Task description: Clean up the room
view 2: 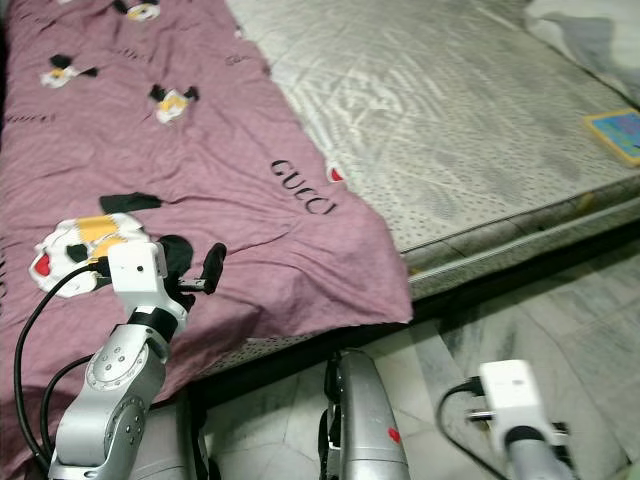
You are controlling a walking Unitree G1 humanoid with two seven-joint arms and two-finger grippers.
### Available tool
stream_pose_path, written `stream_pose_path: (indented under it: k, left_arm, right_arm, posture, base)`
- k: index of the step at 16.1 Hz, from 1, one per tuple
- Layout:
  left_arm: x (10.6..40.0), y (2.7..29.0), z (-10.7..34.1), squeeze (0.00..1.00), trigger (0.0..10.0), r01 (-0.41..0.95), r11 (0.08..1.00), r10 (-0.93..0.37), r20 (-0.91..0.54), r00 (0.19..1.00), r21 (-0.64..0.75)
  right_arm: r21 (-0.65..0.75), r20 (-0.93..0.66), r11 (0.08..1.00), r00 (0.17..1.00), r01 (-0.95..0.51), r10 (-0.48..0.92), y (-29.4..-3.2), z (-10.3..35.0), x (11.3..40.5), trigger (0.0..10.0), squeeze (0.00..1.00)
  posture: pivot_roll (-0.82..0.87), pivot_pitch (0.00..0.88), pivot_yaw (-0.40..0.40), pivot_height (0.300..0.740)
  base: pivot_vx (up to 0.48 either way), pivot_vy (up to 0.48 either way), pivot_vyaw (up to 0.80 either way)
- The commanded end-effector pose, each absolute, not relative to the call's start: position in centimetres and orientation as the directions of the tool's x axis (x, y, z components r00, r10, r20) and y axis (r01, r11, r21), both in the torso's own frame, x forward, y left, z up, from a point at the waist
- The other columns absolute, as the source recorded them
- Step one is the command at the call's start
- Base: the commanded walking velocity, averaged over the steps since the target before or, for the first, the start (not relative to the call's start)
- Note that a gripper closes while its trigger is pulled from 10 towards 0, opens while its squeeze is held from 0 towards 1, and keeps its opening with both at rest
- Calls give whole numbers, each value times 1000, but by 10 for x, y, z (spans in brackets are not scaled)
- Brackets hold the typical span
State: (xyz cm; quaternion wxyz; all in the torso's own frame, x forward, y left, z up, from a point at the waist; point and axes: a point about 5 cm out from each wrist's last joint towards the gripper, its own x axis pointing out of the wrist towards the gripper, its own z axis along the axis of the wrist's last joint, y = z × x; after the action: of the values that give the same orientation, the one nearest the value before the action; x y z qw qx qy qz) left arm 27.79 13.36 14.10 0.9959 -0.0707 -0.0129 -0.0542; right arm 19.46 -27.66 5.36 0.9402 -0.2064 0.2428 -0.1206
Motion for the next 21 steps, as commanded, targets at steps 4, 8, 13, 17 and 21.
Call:
stream_pose_path:
  k: [4,8,13,17,21]
  left_arm:
    - [281,133,138,0,10000,110,983,-109,16,994,-144]
    - [277,140,141,0,10000,80,988,-77,29,997,-129]
    - [262,152,143,0,10000,26,994,-23,27,999,-104]
    - [246,162,142,0,10000,-16,996,17,7,1000,-88]
    - [229,171,141,0,10000,-48,997,45,-34,998,-68]
  right_arm:
    - [-309,-9,934,981,180,-193,-251,129,247,10000,1000]
    - [-172,16,985,999,-28,31,-194,139,297,10000,1000]
    - [-98,14,969,973,-228,231,-128,140,347,10000,1000]
    - [-62,33,957,957,-285,287,-104,142,361,10000,1000]
    - [-117,-281,945,923,-306,264,-92,90,360,10000,1000]
  posture:
    - [-16,192,11,551]
    - [46,192,-13,551]
    - [143,215,-34,551]
    - [200,253,-37,551]
    - [243,284,-23,551]
  base:
    - [0,0,0]
    - [0,0,0]
    - [0,0,0]
    - [0,0,0]
    - [0,0,0]
